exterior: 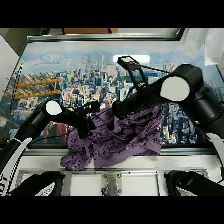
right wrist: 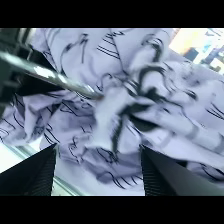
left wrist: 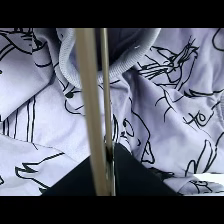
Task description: Fold the clothes and pants, and hang the long-sleeved shirts on hangers.
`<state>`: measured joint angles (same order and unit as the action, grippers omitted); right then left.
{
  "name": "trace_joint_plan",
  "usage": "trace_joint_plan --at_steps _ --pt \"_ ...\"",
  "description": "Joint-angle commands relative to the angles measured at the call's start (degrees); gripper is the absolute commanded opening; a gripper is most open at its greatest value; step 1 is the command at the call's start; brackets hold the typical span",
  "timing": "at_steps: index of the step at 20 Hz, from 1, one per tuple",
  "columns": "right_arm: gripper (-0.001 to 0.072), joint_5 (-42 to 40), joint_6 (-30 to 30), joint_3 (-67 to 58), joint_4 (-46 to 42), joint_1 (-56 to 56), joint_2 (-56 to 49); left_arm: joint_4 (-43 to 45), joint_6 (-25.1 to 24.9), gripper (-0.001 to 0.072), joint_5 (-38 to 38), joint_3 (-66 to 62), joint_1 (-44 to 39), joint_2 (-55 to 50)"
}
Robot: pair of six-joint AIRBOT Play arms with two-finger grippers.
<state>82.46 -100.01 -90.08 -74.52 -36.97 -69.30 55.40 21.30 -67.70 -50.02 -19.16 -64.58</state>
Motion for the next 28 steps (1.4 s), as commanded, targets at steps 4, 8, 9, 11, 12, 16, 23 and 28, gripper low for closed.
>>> trace_joint_plan --at_steps 4,8,9,11,12,16,23,28 --pt "0.0553 4.2 20.9 0.0 8.5 11.0 4.6 0.1 0.0 0.0018 0.0 0.0 0.0 0.0" --pt "0.0552 2.5 26.7 0.0 10.1 20.2 3.6 0.1 0.0 0.0018 0.0 0.0 0.0 0.0" --pt "0.0552 1.5 26.7 0.0 10.1 21.3 3.3 0.1 0.0 0.0018 0.0 0.0 0.0 0.0" --pt "0.0552 1.5 25.2 0.0 10.5 22.6 2.6 0.1 0.0 0.0018 0.0 0.0 0.0 0.0" --pt "0.0552 0.8 25.9 0.0 10.5 22.6 2.5 0.0 0.0 0.0018 -0.1 0.0 0.0 0.0" --pt "0.0552 0.5 43.1 0.6 14.0 27.4 1.6 0.0 0.1 0.0018 -0.2 0.0 0.0 0.0" --pt "0.0553 14.1 82.1 13.2 50.4 56.8 -3.8 0.0 0.1 0.0018 -0.2 0.0 0.0 0.0" --pt "0.0674 23.1 102.1 14.8 50.5 61.2 -13.8 0.0 0.1 0.0018 -2.1 0.0 0.0 0.0"
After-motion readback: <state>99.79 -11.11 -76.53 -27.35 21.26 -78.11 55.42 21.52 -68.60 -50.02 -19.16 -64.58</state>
